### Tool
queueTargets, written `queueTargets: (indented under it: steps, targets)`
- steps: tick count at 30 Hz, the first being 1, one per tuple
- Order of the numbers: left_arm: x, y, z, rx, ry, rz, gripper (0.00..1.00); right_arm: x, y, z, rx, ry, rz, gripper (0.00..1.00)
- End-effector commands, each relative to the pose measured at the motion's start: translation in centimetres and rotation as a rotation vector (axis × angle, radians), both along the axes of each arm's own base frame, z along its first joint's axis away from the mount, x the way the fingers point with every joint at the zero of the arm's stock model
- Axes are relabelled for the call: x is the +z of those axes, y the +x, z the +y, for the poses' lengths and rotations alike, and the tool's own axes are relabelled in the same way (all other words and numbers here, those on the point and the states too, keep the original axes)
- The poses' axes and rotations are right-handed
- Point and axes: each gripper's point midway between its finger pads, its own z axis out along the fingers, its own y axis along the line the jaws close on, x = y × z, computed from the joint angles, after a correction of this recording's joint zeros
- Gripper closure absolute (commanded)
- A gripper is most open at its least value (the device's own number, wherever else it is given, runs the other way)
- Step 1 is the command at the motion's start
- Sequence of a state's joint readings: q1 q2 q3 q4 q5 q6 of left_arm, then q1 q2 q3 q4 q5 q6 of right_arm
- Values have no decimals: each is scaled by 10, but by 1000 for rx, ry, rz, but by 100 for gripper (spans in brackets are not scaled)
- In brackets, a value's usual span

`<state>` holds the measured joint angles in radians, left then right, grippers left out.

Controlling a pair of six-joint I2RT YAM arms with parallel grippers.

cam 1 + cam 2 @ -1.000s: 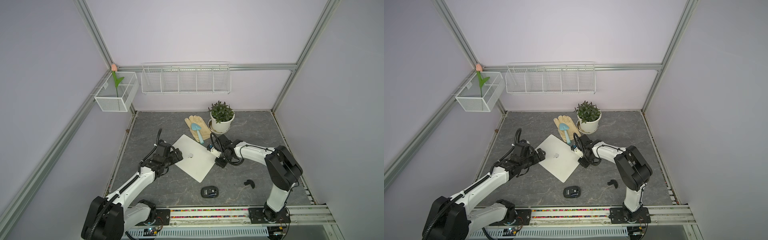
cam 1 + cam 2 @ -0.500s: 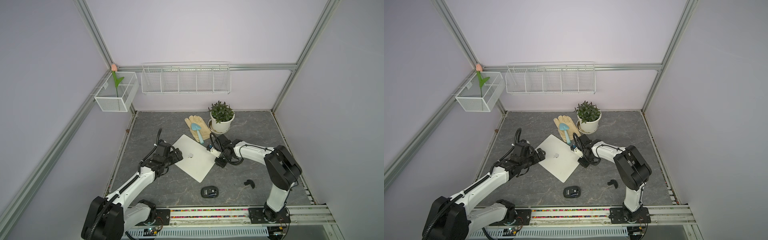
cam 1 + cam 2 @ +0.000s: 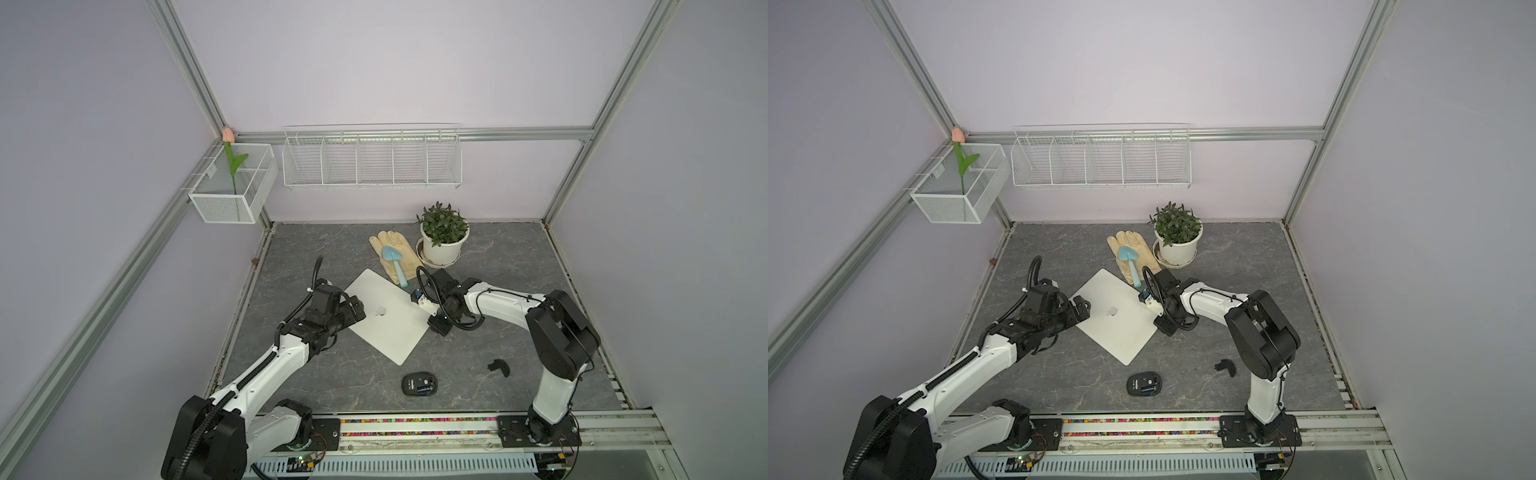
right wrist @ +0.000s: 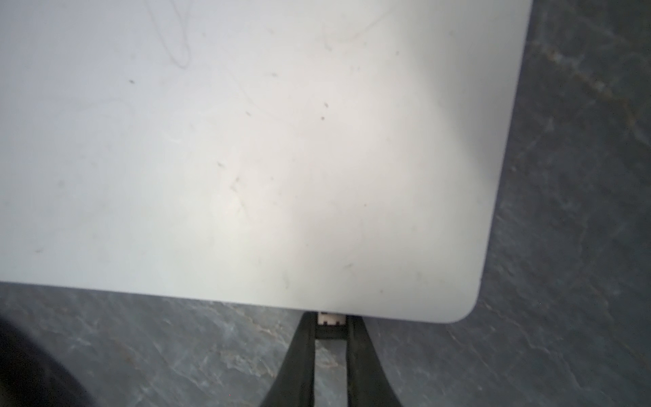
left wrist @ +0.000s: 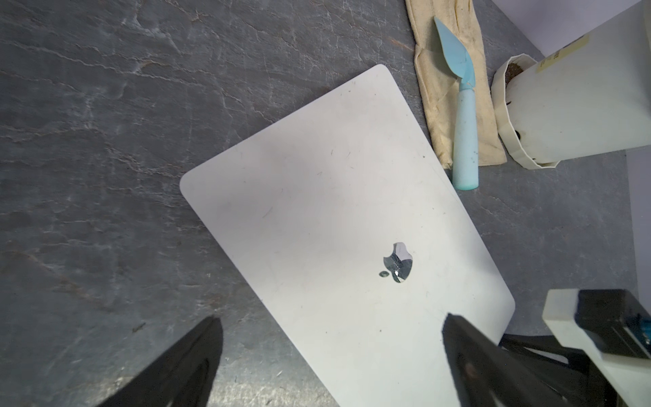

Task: Insert the wireless mouse receiver into the laptop
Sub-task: Insert the USB plug into the USB port.

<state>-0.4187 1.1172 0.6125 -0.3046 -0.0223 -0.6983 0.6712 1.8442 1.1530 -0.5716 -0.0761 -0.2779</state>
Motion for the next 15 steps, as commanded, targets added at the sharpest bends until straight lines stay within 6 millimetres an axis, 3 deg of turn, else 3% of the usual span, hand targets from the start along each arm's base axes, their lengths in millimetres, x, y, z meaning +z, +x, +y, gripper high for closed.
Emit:
queueTargets:
  steps: [1,7,15]
  targets:
    - [7,3,4,15,7,-23,1,-5,-8,11,41,25,35,85]
    - [7,2,5,16,6,-23,1,-4,0,7,-1,16,20,85]
    - [5,1,5,17,10,-18,1,2,2,17,-13,79,27,85]
